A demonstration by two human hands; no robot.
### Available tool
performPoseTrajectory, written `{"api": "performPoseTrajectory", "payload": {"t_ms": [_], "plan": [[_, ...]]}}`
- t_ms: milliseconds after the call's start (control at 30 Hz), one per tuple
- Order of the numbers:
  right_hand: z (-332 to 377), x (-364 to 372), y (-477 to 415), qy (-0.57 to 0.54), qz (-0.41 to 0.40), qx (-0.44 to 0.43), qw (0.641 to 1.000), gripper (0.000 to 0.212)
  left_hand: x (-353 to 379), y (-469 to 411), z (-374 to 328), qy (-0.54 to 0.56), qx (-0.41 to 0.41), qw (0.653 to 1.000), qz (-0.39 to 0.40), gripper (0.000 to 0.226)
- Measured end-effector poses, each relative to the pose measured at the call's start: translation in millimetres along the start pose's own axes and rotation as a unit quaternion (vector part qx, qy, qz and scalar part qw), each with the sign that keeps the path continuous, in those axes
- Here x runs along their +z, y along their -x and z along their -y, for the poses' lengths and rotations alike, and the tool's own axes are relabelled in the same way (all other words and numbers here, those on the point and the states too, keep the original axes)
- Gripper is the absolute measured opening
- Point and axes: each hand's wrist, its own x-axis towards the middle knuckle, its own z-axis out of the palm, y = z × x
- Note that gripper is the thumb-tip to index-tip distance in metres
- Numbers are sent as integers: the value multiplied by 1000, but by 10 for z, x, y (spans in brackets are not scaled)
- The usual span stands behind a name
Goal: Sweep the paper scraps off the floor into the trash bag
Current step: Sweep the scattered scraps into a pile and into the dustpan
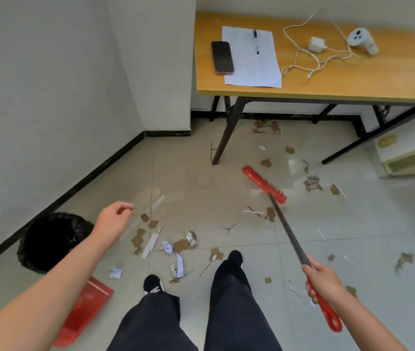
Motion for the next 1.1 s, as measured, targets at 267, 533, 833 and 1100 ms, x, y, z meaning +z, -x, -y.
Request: {"api": "performPoseTrajectory", "payload": {"t_ms": [267, 533, 833, 1100], "plan": [[360, -1050, -722, 10, 34, 28, 999, 41, -723, 903, 973, -71, -150, 971, -174, 20], [684, -734, -552, 122, 42, -10, 992, 41, -1670, 1962, 2322, -121, -262, 924, -253, 37], [867, 682, 283, 147, 115, -49, 981, 45, -2067, 2287, 3438, -297, -265, 909, -127, 115], [933, 1506, 835, 158, 189, -71, 967, 43, -2171, 2344, 4030, -371, -201, 892, -160, 84]]}}
